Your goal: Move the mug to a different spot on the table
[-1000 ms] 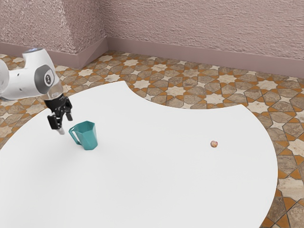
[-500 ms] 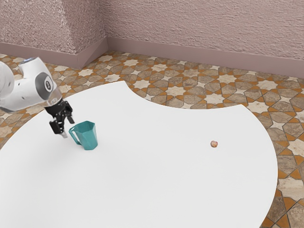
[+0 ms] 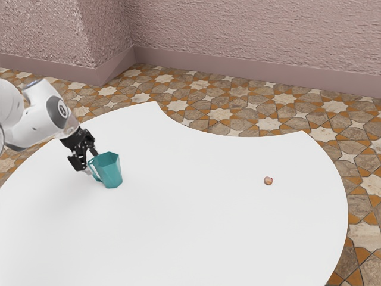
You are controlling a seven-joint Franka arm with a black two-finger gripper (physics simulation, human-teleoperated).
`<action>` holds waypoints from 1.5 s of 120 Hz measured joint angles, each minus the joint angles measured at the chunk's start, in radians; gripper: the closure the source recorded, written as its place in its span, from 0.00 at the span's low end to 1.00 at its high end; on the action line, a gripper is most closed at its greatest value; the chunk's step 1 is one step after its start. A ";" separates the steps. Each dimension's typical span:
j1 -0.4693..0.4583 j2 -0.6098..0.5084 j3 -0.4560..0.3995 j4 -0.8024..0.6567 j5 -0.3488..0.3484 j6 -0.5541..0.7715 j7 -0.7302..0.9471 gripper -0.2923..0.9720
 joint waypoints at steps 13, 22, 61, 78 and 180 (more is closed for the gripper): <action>0.000 0.006 0.000 -0.001 -0.005 0.004 0.011 0.23; 0.000 0.009 0.000 -0.001 -0.007 0.006 0.017 0.23; -0.001 0.029 0.000 0.000 -0.028 0.009 0.034 0.23; -0.002 0.030 -0.003 0.000 -0.034 0.009 0.038 0.23; -0.029 0.005 -0.008 0.000 -0.169 0.004 0.058 0.76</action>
